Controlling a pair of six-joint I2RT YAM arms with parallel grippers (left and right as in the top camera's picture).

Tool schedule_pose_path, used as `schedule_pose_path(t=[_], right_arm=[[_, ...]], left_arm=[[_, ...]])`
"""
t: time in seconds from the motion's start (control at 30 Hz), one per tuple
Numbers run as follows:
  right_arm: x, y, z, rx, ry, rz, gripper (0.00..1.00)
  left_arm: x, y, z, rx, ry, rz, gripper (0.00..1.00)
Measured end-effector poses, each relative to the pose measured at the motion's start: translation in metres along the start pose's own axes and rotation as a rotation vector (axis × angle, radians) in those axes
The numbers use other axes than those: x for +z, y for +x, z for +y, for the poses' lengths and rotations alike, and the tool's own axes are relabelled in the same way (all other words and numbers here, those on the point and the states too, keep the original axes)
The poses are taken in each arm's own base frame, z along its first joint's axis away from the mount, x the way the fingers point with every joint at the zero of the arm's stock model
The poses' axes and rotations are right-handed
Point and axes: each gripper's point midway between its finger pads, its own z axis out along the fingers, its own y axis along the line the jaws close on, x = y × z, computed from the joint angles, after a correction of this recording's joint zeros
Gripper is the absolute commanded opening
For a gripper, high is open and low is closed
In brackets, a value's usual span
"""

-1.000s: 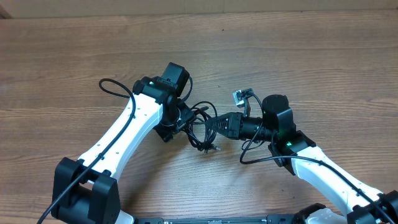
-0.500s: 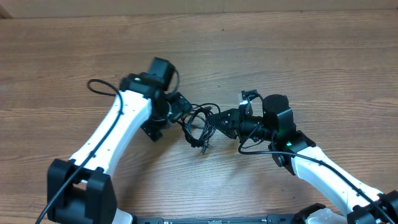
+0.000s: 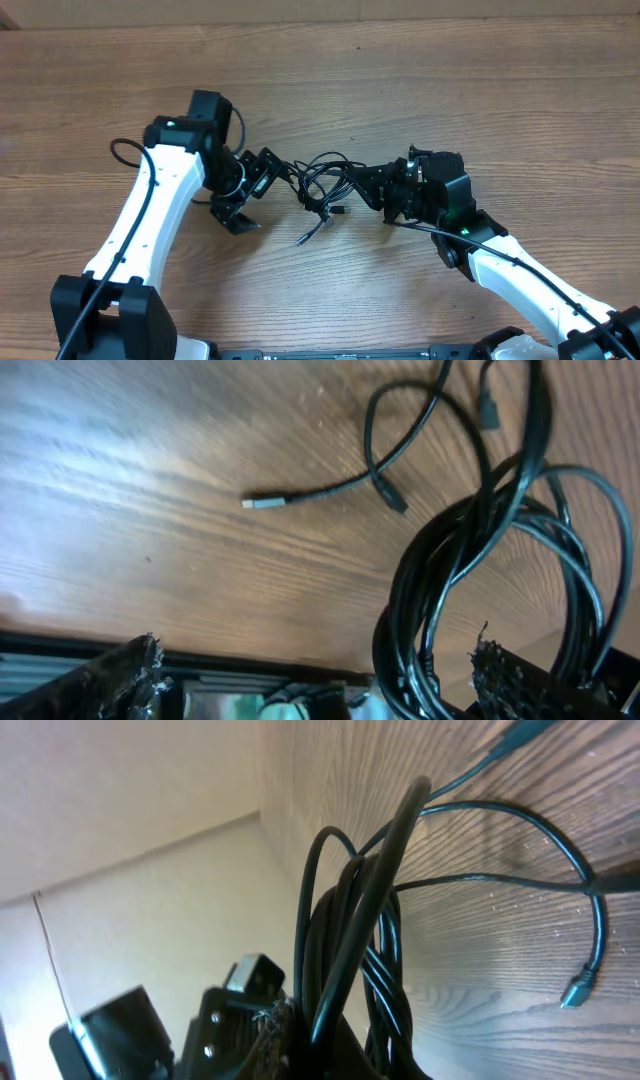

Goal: Untangle cables

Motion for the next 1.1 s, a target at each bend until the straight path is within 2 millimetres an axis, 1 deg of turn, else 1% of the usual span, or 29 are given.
schedule_pose_path(t=[0.13,0.23,0.27,0.3,0.33,0.4,0.47,0.5,0.6,0.7,0.73,0.77,0.83,0.93,0.97,1.03,1.1], right_arm=[[0.000,-0.003,0.000,0.031,-0.002,-0.015,0.04],[0.000,-0.003,0.000,0.041,-0.001,-0.016,0.04],[0.000,-0.003,0.000,0.043,0.000,-0.015,0.04],[0.000,-0.003,0.000,0.045,0.000,-0.015,0.04],[0.000,-0.002,0.000,0.046,0.000,-0.015,0.04],[0.000,-0.003,-0.001,0.049,0.002,-0.016,0.04],[0.000,-0.003,-0.001,0.051,0.002,-0.017,0.04],[0.000,-0.003,-0.001,0.051,0.001,-0.019,0.04],[0.000,-0.004,-0.001,0.050,0.001,-0.021,0.04],[0.000,-0.004,-0.001,0.051,0.001,-0.024,0.04],[0.000,-0.004,0.000,0.051,0.000,-0.024,0.04],[0.000,-0.004,-0.001,0.052,0.001,-0.023,0.04],[0.000,-0.004,-0.001,0.053,0.001,-0.023,0.04],[0.000,-0.004,-0.001,0.054,0.002,-0.022,0.04],[0.000,-0.003,-0.001,0.054,0.002,-0.020,0.04],[0.000,-0.002,-0.002,0.055,0.006,-0.014,0.04],[0.000,-0.002,-0.005,0.064,0.020,-0.013,0.04]], left_arm=[[0.014,0.016,0.004,-0.093,-0.034,0.038,1.00],[0.023,0.026,0.010,-0.202,-0.063,0.066,0.99],[0.026,0.029,0.011,-0.249,-0.072,0.076,0.89],[0.029,0.031,0.013,-0.293,-0.078,0.081,0.84],[0.032,0.033,0.012,-0.331,-0.078,0.086,0.81],[0.038,0.033,0.007,-0.380,-0.057,0.091,0.79],[0.043,0.031,-0.004,-0.400,-0.016,0.082,0.81],[0.044,0.029,-0.012,-0.394,0.014,0.076,0.83],[0.046,0.028,-0.030,-0.374,0.075,0.068,0.99],[0.050,0.032,-0.041,-0.334,0.106,0.066,1.00],[0.051,0.034,-0.042,-0.323,0.105,0.067,0.96],[0.052,0.037,-0.043,-0.309,0.101,0.065,0.91],[0.056,0.042,-0.043,-0.270,0.091,0.057,0.71],[0.059,0.044,-0.042,-0.236,0.078,0.034,0.47],[0.060,0.043,-0.042,-0.231,0.076,0.023,0.36],[0.060,0.037,-0.040,-0.221,0.069,-0.017,0.27],[0.060,0.031,-0.039,-0.220,0.066,-0.049,0.25]])
